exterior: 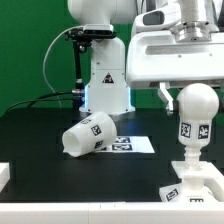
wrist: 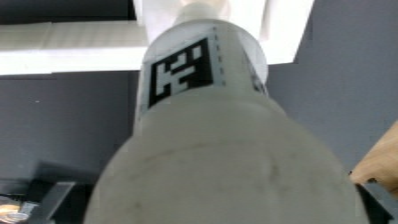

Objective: Assemble lamp

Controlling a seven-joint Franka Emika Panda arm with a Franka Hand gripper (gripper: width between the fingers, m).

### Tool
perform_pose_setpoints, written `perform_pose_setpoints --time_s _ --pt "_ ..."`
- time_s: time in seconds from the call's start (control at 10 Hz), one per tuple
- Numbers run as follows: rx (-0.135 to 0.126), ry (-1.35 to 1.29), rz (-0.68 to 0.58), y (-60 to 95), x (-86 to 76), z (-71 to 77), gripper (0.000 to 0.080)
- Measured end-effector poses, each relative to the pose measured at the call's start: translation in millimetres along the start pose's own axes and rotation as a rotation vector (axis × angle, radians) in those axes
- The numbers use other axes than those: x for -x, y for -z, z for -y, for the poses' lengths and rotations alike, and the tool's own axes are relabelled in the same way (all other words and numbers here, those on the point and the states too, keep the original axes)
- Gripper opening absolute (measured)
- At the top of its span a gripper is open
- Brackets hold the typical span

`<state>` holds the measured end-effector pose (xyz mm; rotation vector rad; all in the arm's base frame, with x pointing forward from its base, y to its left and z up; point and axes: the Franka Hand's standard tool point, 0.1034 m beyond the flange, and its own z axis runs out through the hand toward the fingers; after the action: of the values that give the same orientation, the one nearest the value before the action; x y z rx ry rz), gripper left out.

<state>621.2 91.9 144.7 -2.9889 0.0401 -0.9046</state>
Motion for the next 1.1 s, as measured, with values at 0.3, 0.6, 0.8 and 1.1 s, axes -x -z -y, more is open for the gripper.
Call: perform_pose_setpoints --time_s 0.3,0.6,0.8,1.1 --pt "0.003 0.002 0.0 -3.6 2.9 -0.2 0.0574" --pt "0.004 0.01 0.016 -10.3 11.9 2.5 0.0574" --pt "0.008 0.012 0.023 -14.8 17.0 1.2 0.0574" --pt "0.011 0.016 -0.005 -16.1 14.7 1.0 0.0574"
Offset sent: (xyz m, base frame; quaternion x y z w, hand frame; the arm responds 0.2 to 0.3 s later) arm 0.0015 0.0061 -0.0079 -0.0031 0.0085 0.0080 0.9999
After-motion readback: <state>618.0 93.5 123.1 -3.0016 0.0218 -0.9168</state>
